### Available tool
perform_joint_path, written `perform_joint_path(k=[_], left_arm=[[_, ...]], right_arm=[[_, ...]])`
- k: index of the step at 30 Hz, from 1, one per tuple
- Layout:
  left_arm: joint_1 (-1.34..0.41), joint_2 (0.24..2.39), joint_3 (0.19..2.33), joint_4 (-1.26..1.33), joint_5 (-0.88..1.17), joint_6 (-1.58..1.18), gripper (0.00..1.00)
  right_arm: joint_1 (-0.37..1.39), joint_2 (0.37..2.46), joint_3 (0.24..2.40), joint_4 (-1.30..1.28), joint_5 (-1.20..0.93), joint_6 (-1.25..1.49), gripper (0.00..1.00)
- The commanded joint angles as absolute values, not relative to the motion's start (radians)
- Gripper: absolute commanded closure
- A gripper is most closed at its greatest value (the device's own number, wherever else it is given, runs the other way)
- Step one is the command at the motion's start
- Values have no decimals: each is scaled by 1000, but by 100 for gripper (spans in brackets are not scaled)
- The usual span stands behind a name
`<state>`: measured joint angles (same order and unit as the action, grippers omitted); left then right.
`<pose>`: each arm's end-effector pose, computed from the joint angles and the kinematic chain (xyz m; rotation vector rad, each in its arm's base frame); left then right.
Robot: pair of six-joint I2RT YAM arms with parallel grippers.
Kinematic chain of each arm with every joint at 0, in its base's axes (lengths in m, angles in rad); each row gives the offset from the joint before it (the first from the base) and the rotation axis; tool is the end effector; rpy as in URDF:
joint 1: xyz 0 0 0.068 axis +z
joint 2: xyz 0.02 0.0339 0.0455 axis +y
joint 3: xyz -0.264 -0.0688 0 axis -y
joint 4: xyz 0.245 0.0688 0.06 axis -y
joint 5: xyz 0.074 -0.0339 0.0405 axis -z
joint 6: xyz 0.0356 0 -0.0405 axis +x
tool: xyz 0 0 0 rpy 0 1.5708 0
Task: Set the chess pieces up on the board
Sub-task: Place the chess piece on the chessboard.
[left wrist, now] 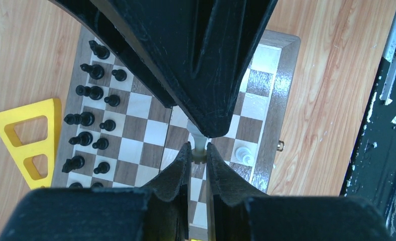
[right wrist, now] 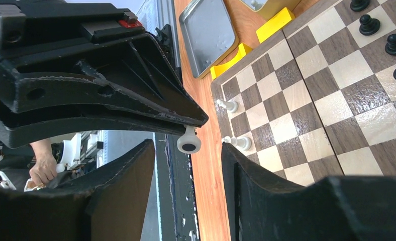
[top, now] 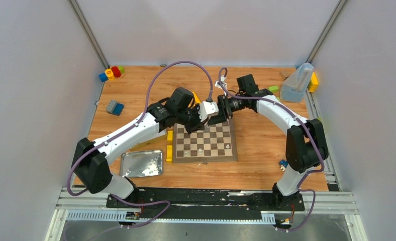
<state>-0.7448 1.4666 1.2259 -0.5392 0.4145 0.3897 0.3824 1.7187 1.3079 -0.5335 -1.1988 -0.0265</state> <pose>0.2260 -0.2278 0.3010 1.4387 1.8738 -0.6606 0.3202 0.1645 0.2614 -0.9444 2.1019 1.6420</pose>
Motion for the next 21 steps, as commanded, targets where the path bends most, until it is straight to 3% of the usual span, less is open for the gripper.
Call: perform_joint_path(k=[1, 8, 21], left_arm=[[-755, 1470, 1272, -517, 418, 373, 91], [-758, 1474, 1272, -521, 417, 376, 91], [-759, 1468, 1258, -516, 389, 378, 88]], right_arm=[[400, 1734, 1315, -496, -1247, -32, 49], [416, 1751, 1319, -496, -1253, -35, 56], [416, 1743, 1309, -499, -1244, -48, 81]])
